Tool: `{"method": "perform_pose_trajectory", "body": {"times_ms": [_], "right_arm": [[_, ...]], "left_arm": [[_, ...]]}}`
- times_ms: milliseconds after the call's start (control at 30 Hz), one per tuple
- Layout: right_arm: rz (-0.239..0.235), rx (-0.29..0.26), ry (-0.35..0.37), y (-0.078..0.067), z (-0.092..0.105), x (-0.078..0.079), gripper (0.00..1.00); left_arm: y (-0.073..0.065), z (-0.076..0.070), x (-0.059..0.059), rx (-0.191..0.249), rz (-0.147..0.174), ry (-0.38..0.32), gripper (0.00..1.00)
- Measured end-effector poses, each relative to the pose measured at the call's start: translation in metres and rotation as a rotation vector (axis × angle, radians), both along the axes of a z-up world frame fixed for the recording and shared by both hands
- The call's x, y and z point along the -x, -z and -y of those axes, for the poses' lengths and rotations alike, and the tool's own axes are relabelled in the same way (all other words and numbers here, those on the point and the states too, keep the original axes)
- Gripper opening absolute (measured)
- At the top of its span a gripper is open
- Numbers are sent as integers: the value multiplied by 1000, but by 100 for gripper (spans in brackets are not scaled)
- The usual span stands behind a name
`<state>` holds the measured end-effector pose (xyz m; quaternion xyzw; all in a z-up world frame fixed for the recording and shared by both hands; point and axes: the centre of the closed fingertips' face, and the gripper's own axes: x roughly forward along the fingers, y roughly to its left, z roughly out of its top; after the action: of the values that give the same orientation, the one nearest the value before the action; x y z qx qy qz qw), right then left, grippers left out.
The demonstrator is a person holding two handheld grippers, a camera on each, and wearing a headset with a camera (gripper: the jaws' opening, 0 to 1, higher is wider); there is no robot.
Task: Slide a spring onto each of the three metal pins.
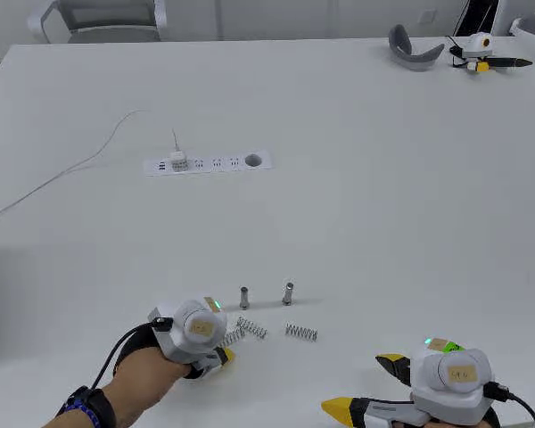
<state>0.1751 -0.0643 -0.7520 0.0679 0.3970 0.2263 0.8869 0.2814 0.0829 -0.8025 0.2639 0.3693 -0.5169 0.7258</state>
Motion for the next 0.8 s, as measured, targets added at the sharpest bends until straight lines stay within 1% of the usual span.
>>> {"method": "perform_pose_trajectory", "body": {"times_ms": [33, 67, 133, 200, 267, 300, 367, 400, 467, 667, 800], "right_arm": [[-1, -1, 0, 0, 0, 0, 80], [1, -2, 0, 0, -1, 0, 80], [4, -8, 1, -1, -2, -1, 80], [4, -12, -1, -1, -2, -1, 80], [4, -7, -6, -1, -3, 0, 80], [4, -5, -9, 0, -3, 0, 80], [4, -6, -9, -1, -3, 0, 80], [6, -9, -9, -1, -3, 0, 80], [7, -9, -10, -1, -2, 0, 80], [6, -17, -13, -1, -5, 0, 80], [2, -23, -24, 0, -10, 0, 80]], "left_arm": [[0, -1, -1, 1, 4, -10, 18], [1, -2, -2, -5, 14, -16, 13], [2, -1, -1, -9, 38, 6, 11], [2, -2, 2, -16, 32, 19, 11], [2, -4, 2, -18, 30, 17, 11], [2, -7, 3, -20, 20, 4, 11], [1, -11, 4, -20, 10, -14, 10], [1, -13, 6, -8, -10, -32, 10], [-2, -16, 8, 16, -33, -64, 10], [-12, -31, 16, 45, -48, -102, 10], [-17, -42, 18, 76, -62, -155, 10]]}}
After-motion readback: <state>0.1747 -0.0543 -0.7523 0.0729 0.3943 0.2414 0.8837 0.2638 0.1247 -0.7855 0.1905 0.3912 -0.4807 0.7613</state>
